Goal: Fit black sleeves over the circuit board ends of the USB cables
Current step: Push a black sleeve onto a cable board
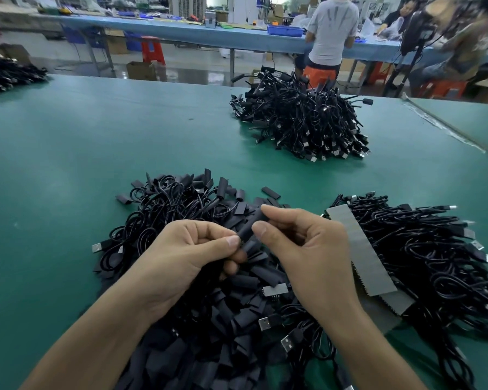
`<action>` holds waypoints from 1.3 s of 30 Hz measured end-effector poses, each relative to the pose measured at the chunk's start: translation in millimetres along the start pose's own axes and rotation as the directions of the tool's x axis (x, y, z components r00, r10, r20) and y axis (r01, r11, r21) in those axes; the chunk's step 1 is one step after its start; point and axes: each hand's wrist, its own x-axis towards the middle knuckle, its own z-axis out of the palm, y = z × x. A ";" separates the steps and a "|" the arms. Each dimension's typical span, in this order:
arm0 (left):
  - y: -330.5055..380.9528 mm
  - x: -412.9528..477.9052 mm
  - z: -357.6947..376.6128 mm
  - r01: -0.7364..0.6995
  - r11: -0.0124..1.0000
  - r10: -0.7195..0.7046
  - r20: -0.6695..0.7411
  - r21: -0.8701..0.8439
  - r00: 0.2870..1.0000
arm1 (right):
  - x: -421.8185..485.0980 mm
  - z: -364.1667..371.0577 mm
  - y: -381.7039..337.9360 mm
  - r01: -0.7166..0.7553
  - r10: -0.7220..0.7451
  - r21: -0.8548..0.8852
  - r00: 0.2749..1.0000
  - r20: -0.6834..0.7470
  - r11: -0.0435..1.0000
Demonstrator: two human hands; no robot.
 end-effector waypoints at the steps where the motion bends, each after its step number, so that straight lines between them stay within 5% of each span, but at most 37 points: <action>1: -0.6 0.7 -1.1 -0.001 1.000 0.001 -0.007 -0.004 1.000 | -0.4 1.2 0.2 -0.007 0.007 0.000 1.000 -0.003 1.000; 6: -2.1 1.9 -1.2 -0.045 0.998 0.046 -0.010 0.041 0.999 | 1.0 1.0 -1.8 -0.038 0.040 0.056 0.999 -0.034 0.998; 11: 3.3 -1.9 -4.5 -0.099 0.943 0.098 0.020 0.319 0.995 | 4.0 -3.7 -4.7 -0.047 0.059 0.107 0.992 -0.115 0.993; 14: 7.5 -0.7 -12.1 -0.196 0.889 0.274 -0.138 0.413 0.952 | 9.5 -20.2 -1.0 -0.022 0.009 -0.193 0.997 -0.070 0.981; 17: 6.7 6.1 -30.0 -0.243 0.705 0.580 -0.344 0.666 0.739 | 17.6 -50.6 7.5 -0.090 0.042 -0.624 0.995 -0.090 0.776; 20: 3.5 10.4 -41.8 -0.116 0.589 0.683 -0.416 0.800 0.600 | 19.4 -63.9 14.5 -0.172 0.132 -0.833 0.984 -0.120 0.526; 26: -9.8 19.2 -50.8 -0.071 0.572 0.664 -0.410 0.817 0.625 | 14.8 -55.4 14.6 -0.156 0.211 -0.910 0.974 -0.078 0.384; 29: -14.6 20.9 -54.5 -0.066 0.526 0.692 -0.382 0.848 0.612 | 14.2 -55.0 15.0 -0.177 0.186 -0.865 0.978 -0.100 0.470; 34: -6.3 10.8 -34.2 -0.217 0.362 0.823 -0.202 0.906 0.531 | 17.6 -51.0 5.1 -0.056 0.054 -0.485 0.998 -0.019 0.872; 37: -6.1 3.9 -11.3 -0.485 0.550 0.685 -0.034 0.680 0.728 | 14.1 -37.1 -11.1 0.072 -0.054 -0.146 0.991 0.121 0.987; 39: -10.0 0.0 2.1 -0.523 0.685 0.558 0.096 0.507 0.825 | 11.6 -29.7 -16.0 0.087 -0.093 0.040 0.978 0.186 0.995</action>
